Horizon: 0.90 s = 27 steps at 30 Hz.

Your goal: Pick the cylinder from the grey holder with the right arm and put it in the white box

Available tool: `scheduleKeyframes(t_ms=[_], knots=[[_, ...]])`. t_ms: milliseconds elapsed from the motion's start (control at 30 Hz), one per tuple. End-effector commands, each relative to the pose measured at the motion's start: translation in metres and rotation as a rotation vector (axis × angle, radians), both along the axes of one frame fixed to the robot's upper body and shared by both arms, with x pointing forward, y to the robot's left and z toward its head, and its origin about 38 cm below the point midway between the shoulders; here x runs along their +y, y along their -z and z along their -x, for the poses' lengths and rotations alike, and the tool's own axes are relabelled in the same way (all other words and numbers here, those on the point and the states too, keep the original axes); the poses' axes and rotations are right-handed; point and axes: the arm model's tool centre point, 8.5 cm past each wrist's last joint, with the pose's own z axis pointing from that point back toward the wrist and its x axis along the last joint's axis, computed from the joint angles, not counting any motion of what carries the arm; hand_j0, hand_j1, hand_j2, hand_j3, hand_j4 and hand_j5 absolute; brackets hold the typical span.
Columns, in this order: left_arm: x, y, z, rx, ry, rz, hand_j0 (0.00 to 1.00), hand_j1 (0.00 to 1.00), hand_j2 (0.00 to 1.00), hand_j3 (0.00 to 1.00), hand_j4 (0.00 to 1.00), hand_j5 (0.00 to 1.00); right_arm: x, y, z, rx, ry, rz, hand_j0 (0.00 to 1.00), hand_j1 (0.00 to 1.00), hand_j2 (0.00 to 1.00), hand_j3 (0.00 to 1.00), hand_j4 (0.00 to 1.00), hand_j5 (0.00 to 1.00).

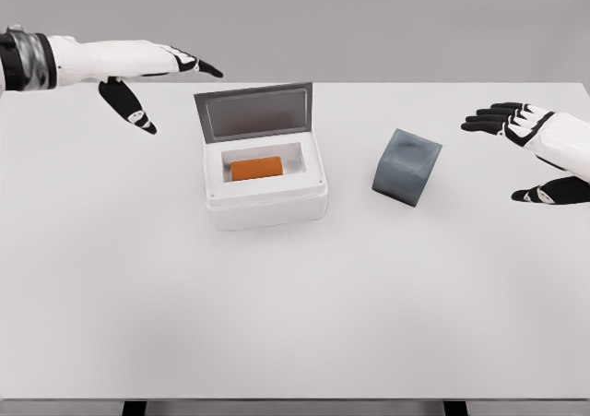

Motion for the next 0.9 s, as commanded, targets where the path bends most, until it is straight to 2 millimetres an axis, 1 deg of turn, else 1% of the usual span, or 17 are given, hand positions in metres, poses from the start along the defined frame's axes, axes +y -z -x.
scheduleKeyframes(t_ms=[0, 33, 100, 200, 267, 333, 533, 800, 867], knots=[[0.004, 0.003, -0.004, 0.001, -0.026, -0.012, 1.0, 1.0, 1.0, 1.0, 1.0, 1.0, 0.0, -0.001, 0.0, 0.002, 0.001, -0.006, 1.0, 1.0, 1.0, 1.0, 1.0, 1.0], [0.009, 0.005, -0.007, 0.003, -0.041, -0.021, 1.0, 1.0, 1.0, 1.0, 1.0, 1.0, 0.0, -0.001, 0.0, 0.002, 0.001, -0.006, 1.0, 1.0, 1.0, 1.0, 1.0, 1.0], [0.011, 0.009, -0.008, 0.002, -0.048, -0.042, 1.0, 1.0, 1.0, 1.0, 1.0, 1.0, 0.0, -0.001, 0.0, 0.002, 0.001, -0.006, 1.0, 1.0, 1.0, 1.0, 1.0, 1.0], [0.004, 0.014, -0.009, 0.001, -0.038, -0.061, 1.0, 1.0, 1.0, 1.0, 1.0, 1.0, 0.0, 0.0, 0.0, 0.001, 0.002, -0.004, 1.0, 1.0, 1.0, 1.0, 1.0, 1.0], [0.007, 0.017, -0.011, -0.002, -0.047, -0.081, 1.0, 1.0, 1.0, 1.0, 1.0, 1.0, 0.0, 0.0, 0.0, 0.001, 0.002, -0.004, 1.0, 1.0, 1.0, 1.0, 1.0, 1.0], [0.003, 0.023, -0.015, 0.008, -0.051, -0.081, 1.0, 1.0, 1.0, 1.0, 1.0, 1.0, 0.0, 0.0, 0.0, 0.001, 0.002, -0.003, 1.0, 1.0, 1.0, 1.0, 1.0, 1.0], [-0.002, 0.025, -0.016, 0.003, -0.036, -0.094, 1.0, 1.0, 1.0, 1.0, 1.0, 1.0, 0.0, -0.001, 0.0, 0.0, 0.002, -0.003, 1.0, 1.0, 1.0, 1.0, 1.0, 1.0], [-0.008, 0.027, -0.011, -0.012, 0.024, -0.106, 1.0, 1.0, 1.0, 1.0, 1.0, 1.0, -0.001, -0.001, -0.001, -0.001, 0.003, -0.002, 1.0, 1.0, 1.0, 1.0, 1.0, 1.0], [-0.013, 0.025, -0.008, -0.02, 0.051, -0.106, 1.0, 1.0, 1.0, 1.0, 1.0, 1.0, 0.0, -0.001, -0.001, -0.001, 0.003, -0.003, 1.0, 1.0, 1.0, 1.0, 1.0, 1.0]])
